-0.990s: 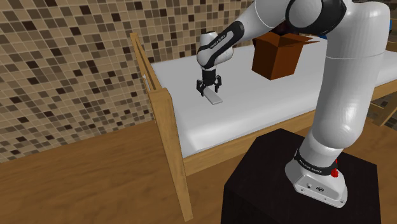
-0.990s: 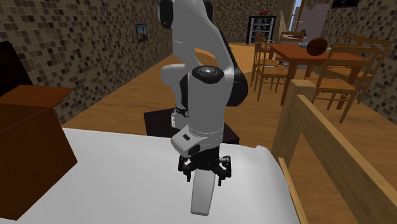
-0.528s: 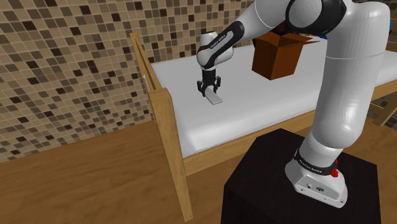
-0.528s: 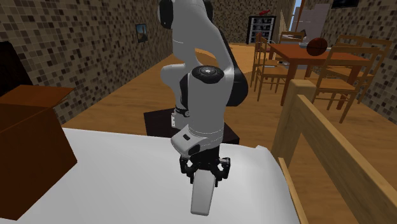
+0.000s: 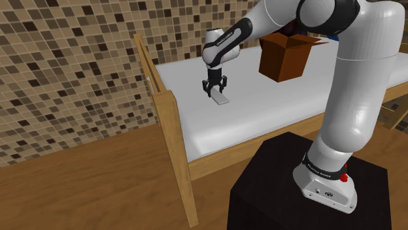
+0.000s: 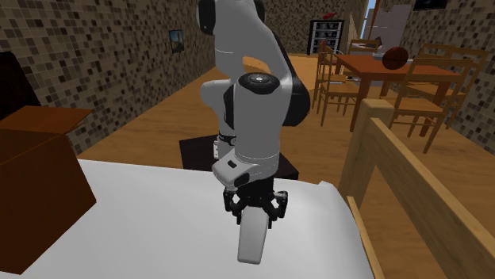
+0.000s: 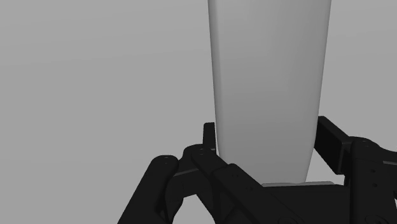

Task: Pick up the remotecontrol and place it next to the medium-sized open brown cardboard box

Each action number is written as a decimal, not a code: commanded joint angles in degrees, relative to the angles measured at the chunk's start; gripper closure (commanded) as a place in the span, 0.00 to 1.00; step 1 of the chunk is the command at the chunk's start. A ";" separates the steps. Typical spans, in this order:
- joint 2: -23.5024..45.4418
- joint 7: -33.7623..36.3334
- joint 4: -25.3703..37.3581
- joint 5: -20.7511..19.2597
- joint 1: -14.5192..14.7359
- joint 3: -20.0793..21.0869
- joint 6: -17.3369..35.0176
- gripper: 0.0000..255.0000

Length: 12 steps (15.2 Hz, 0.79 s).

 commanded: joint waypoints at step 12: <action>-4.45 0.35 4.58 -0.48 0.14 -0.09 -9.01 1.00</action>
